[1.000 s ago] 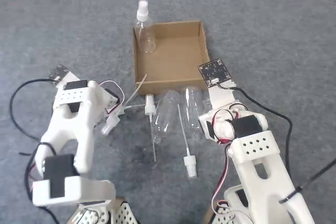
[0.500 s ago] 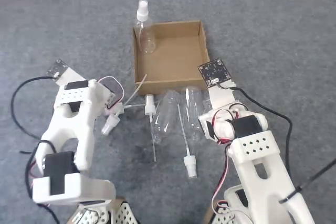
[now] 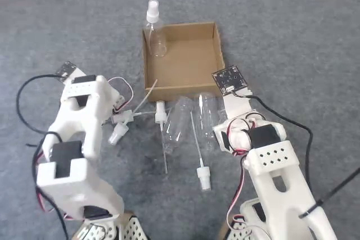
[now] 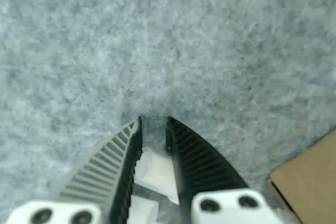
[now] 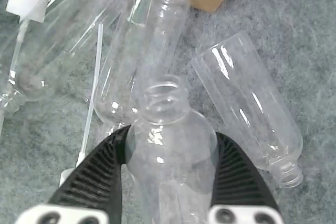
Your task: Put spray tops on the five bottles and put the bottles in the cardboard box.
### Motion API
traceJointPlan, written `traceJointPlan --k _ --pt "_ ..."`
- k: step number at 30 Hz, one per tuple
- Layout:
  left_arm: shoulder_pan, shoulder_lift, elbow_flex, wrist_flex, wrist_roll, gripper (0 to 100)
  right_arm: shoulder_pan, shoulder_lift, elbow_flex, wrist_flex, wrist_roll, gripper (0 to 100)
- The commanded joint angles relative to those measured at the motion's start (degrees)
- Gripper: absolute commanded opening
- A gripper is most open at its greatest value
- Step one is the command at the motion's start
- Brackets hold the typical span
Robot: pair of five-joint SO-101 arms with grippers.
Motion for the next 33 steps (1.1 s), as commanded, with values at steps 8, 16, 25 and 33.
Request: traceJointPlan --k 8,16,25,33 --pt "0.35 2.20 -6.29 7.82 3.34 26 1.01 -2.77 -0.62 -1.71 -0.18 8.4" --pt "3.43 2.37 -7.78 13.36 3.52 37 1.01 -2.77 -0.62 -1.71 -0.18 8.4" --pt "7.47 2.73 -8.40 11.08 7.12 31 1.01 -2.33 -0.62 -1.71 -0.18 8.4" --pt "7.30 2.73 -8.40 9.23 6.95 12 1.01 -2.51 -0.62 -1.71 -0.18 8.4"
